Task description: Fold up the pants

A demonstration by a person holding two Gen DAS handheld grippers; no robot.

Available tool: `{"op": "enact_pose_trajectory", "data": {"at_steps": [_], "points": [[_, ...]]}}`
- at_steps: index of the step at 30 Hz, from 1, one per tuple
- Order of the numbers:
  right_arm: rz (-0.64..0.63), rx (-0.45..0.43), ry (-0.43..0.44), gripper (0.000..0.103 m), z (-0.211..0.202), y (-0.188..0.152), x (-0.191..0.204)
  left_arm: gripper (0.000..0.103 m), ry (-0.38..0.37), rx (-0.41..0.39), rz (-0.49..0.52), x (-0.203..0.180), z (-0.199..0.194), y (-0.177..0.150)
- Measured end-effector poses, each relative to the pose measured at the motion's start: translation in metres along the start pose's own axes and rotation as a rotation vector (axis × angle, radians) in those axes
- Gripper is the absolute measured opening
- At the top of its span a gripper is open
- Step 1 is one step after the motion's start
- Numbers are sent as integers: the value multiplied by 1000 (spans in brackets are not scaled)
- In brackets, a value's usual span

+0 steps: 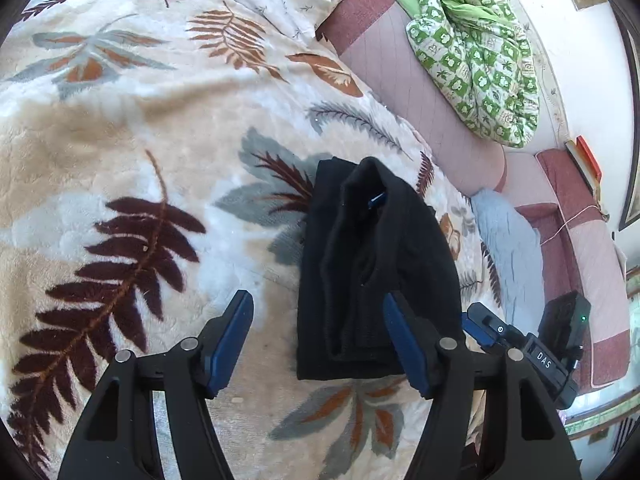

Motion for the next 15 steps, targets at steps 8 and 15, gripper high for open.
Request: {"op": "enact_pose_trajectory", "data": {"at_steps": [8, 15], "points": [[75, 1, 108, 75, 6, 21, -9, 67, 20, 63, 47, -22, 41, 10], [47, 24, 101, 76, 21, 23, -5, 71, 124, 41, 131, -34, 49, 11]]}}
Point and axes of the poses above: each gripper's, at about its wrist camera, not at the fingertips, and z roughly the way its jaws point, x to its left, y to its top, the point moved 5 cm from there along z, roughly the way its jaws point, and after that the axes turned 7 degrees about x, right-handed, at the moved point
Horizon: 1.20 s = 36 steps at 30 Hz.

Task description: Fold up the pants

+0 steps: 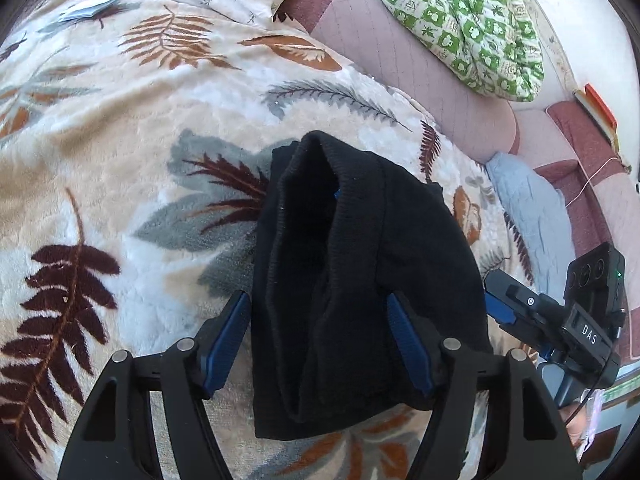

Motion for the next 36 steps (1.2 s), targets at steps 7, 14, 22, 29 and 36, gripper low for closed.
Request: {"op": "enact_pose_trajectory", "data": {"at_steps": [7, 14, 22, 29, 36], "points": [[25, 9, -8, 78, 11, 2, -8, 74, 51, 1, 23, -3, 8, -1], [13, 29, 8, 81, 24, 11, -3, 77, 46, 3, 29, -2, 10, 0], [14, 69, 20, 81, 46, 16, 4, 78, 40, 4, 41, -3, 12, -1], [37, 72, 45, 84, 54, 13, -1, 82, 19, 0, 34, -2, 14, 0], [15, 92, 73, 65, 57, 11, 11, 57, -100, 15, 40, -10, 20, 1]]}}
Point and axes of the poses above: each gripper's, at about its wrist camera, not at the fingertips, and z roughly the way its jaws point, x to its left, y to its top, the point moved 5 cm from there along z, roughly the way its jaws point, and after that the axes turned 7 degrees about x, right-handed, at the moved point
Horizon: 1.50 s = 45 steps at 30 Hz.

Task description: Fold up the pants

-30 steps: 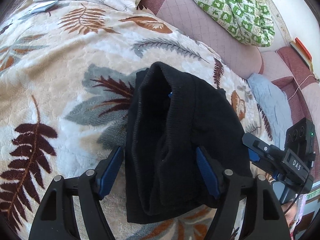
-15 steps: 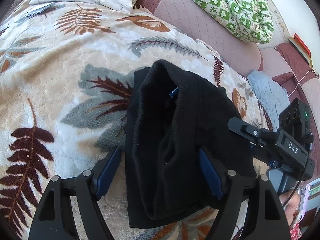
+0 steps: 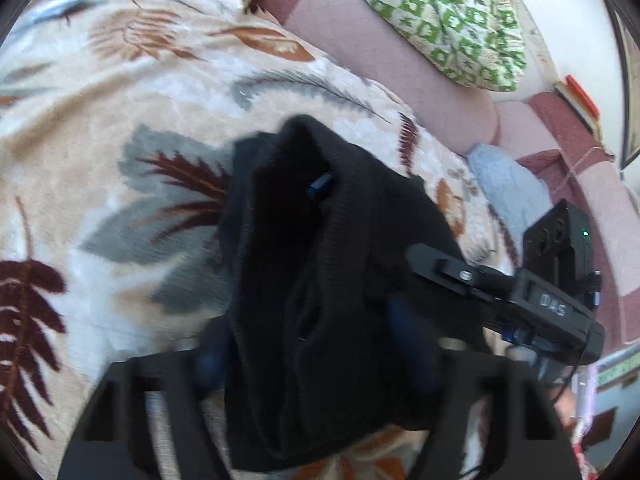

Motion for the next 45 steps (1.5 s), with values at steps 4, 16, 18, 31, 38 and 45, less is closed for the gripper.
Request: {"op": "enact_pose_trajectory", "data": {"at_steps": [4, 16, 18, 31, 38, 45], "points": [[-48, -15, -36, 50, -8, -2, 14, 38, -15, -17, -6, -1, -10, 0], [-93, -118, -50, 45, -58, 23, 34, 36, -35, -49, 48, -45, -20, 36], [-83, -132, -61, 45, -62, 29, 28, 36, -25, -39, 60, -51, -13, 42], [46, -123, -99, 45, -50, 43, -44, 39, 55, 54, 92, -66, 53, 52], [105, -128, -96, 69, -45, 43, -59, 49, 49, 72, 57, -58, 56, 52], [90, -190, -122, 72, -81, 29, -45, 52, 110, 22, 89, -69, 15, 44]]}}
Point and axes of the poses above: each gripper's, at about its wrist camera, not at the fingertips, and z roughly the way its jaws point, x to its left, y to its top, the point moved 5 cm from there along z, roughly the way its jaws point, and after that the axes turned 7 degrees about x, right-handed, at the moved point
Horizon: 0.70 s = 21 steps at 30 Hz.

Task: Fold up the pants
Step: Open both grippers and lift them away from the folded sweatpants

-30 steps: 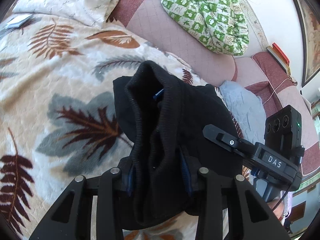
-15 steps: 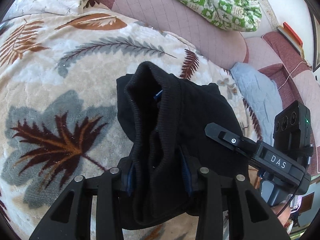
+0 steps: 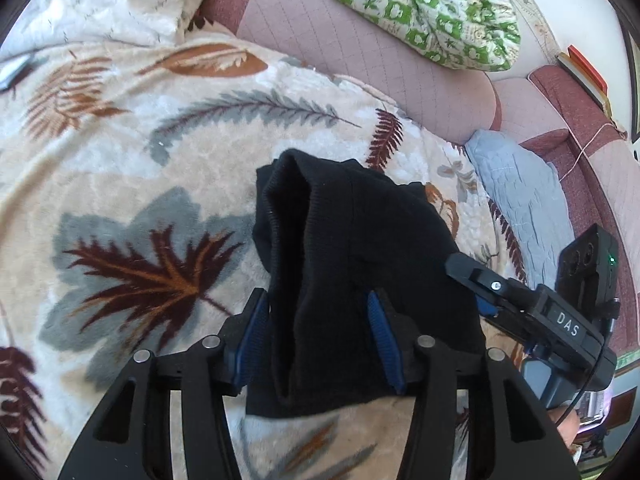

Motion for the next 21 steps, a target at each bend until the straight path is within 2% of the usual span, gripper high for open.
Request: {"op": "enact_pose_trajectory", "data": {"at_steps": [2, 8, 15, 19, 21], "points": [[-12, -30, -27, 74, -18, -8, 2, 55, 27, -24, 15, -2, -15, -8], [-19, -75, -96, 75, -55, -52, 6, 57, 125, -55, 48, -9, -45, -40], [-42, -93, -201, 75, -65, -109, 9, 59, 248, -89, 66, -9, -69, -79], [-37, -115, -249, 75, -73, -136, 3, 65, 281, -130, 22, 5, -85, -103], [-32, -119, -252, 75, -77, -142, -1, 65, 283, -119, -7, 15, -85, -115]]}}
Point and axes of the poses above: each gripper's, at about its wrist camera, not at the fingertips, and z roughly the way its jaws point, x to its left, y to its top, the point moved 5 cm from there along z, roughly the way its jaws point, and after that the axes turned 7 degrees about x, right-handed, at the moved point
